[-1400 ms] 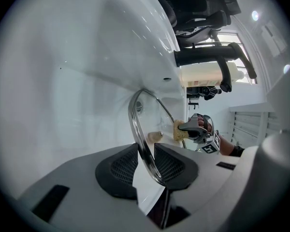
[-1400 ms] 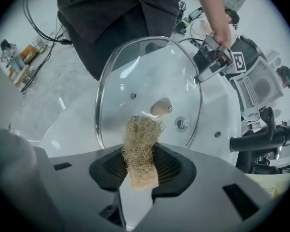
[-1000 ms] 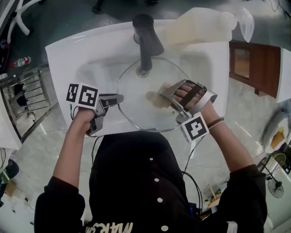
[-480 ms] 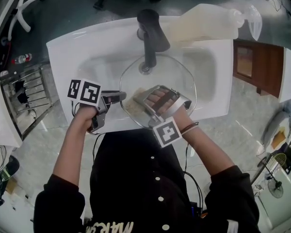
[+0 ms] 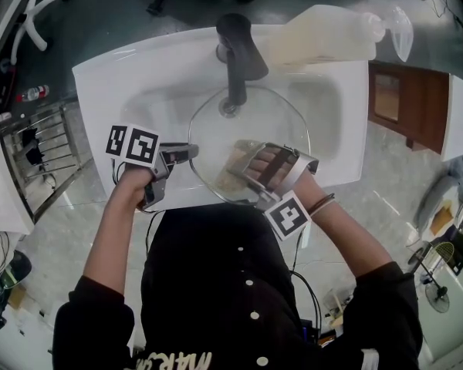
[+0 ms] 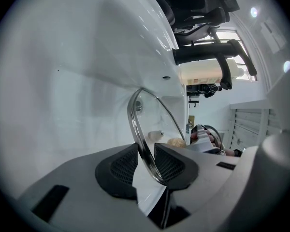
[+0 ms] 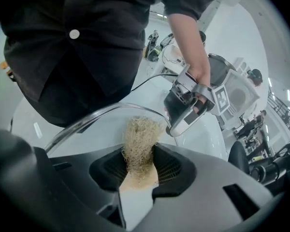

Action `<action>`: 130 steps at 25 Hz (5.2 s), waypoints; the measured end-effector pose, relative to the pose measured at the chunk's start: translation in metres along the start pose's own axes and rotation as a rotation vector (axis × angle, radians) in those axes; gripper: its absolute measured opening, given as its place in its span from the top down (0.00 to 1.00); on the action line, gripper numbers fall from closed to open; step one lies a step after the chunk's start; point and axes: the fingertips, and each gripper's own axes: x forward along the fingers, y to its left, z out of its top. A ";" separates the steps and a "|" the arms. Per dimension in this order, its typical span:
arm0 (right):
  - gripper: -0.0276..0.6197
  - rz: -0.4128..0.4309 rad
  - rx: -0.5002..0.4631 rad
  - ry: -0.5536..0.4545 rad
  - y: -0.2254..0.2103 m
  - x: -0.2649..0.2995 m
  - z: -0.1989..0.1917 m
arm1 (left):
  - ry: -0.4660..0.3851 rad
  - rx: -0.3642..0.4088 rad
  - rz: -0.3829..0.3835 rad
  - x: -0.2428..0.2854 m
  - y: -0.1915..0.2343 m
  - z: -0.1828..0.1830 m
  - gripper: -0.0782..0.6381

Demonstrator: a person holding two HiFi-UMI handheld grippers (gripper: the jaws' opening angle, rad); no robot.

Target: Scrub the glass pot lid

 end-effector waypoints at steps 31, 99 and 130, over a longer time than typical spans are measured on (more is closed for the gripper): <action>0.73 0.293 -0.242 -0.006 0.055 -0.068 -0.055 | 0.006 0.001 0.012 0.001 0.000 0.001 0.71; 0.73 -1.564 0.990 -0.430 -0.032 -0.391 0.045 | -1.289 1.042 0.366 -0.238 -0.262 -0.121 0.85; 0.73 -1.489 0.988 -0.434 -0.063 -0.376 0.059 | -1.308 1.055 0.398 -0.248 -0.265 -0.112 0.85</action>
